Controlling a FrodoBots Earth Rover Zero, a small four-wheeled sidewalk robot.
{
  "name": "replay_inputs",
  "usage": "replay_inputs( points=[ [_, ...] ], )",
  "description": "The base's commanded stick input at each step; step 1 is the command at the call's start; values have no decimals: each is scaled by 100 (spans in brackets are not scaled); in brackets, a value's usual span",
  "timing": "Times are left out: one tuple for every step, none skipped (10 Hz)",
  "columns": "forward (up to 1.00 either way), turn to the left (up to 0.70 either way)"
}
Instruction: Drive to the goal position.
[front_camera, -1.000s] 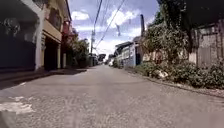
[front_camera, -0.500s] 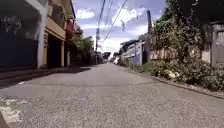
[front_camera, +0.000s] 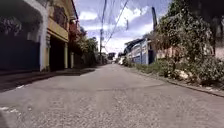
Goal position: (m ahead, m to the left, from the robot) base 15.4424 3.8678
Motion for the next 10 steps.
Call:
replay_inputs(
  points=[
    [70,9],
    [70,9],
    [70,9],
    [70,9],
    [70,9],
    [70,9],
    [70,9],
    [70,9],
    [70,-26],
    [70,-26]
  ],
)
